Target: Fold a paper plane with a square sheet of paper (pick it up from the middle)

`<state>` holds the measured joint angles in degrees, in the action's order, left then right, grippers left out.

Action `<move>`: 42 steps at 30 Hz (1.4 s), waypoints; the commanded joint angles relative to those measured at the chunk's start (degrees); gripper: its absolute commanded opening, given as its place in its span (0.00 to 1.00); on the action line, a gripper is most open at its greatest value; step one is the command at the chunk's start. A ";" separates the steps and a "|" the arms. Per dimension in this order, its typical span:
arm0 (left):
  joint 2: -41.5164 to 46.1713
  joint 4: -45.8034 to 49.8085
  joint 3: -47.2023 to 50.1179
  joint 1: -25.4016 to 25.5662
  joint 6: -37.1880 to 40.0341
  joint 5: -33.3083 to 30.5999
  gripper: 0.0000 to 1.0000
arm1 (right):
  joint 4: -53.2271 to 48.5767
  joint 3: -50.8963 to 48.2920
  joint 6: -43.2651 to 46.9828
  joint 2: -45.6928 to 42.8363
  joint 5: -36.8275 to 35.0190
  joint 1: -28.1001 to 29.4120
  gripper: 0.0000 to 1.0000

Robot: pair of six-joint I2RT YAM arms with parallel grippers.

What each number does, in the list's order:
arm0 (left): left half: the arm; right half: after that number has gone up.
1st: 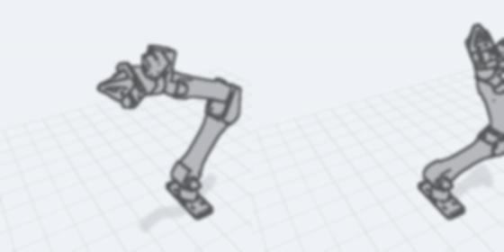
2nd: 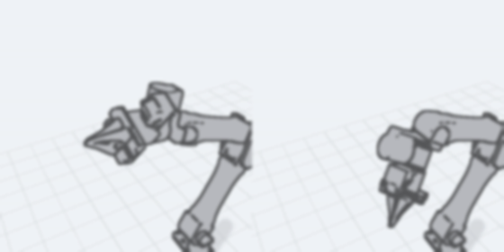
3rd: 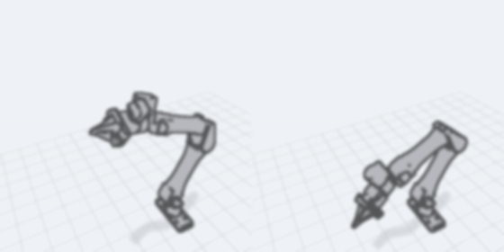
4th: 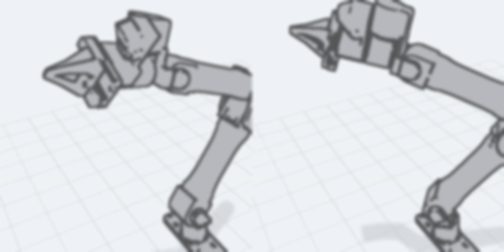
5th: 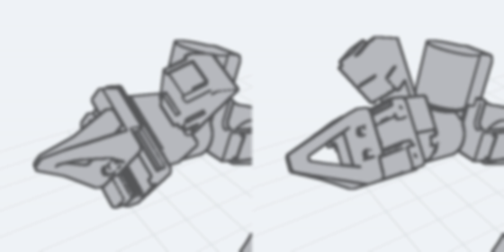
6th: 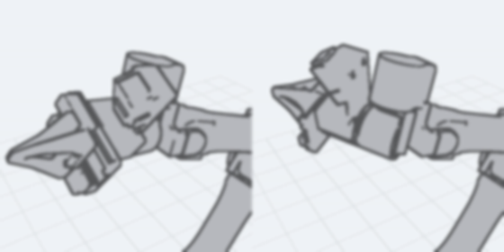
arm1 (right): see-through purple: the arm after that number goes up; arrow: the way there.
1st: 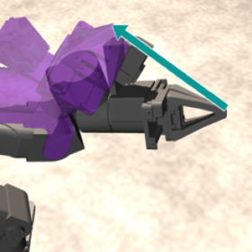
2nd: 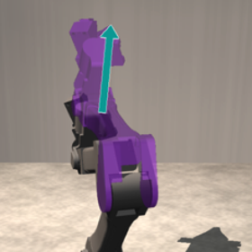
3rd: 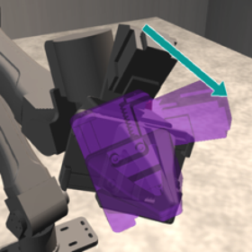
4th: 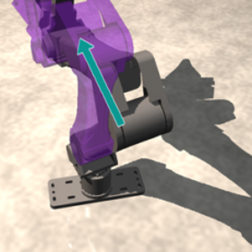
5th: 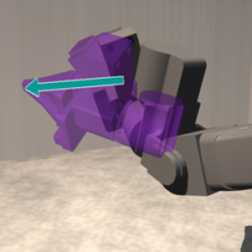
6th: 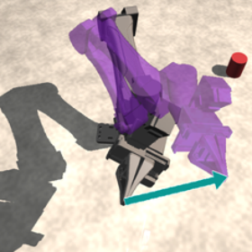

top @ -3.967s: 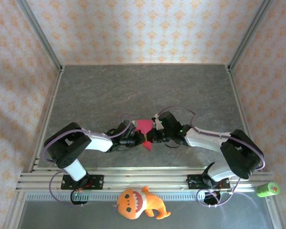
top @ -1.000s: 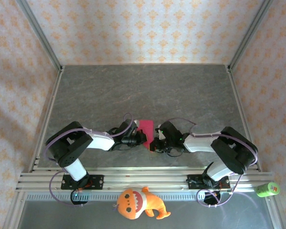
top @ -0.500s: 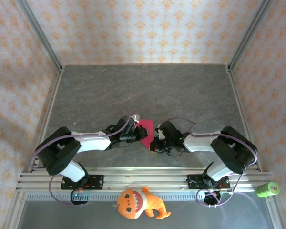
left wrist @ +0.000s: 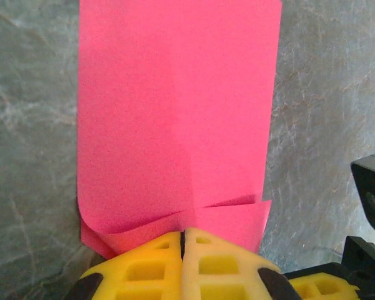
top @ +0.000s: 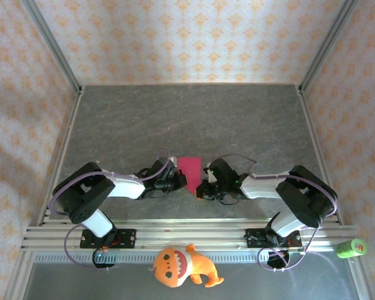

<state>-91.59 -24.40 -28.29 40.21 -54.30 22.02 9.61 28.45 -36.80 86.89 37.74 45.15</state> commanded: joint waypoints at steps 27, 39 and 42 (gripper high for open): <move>8.91 1.92 -0.91 -7.80 4.46 1.11 0.07 | -6.44 -1.46 1.90 3.02 -3.05 -0.50 0.00; -2.17 -1.53 -1.65 -2.50 5.97 3.17 0.04 | -6.45 0.44 1.53 0.71 -2.94 -0.72 0.00; -3.66 0.59 -1.59 -2.53 6.04 1.14 0.03 | -5.95 2.27 0.87 -1.78 -2.67 -0.67 0.00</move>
<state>-93.30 -25.56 -29.43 37.63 -49.36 25.21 8.38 29.50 -35.97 86.85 37.74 44.80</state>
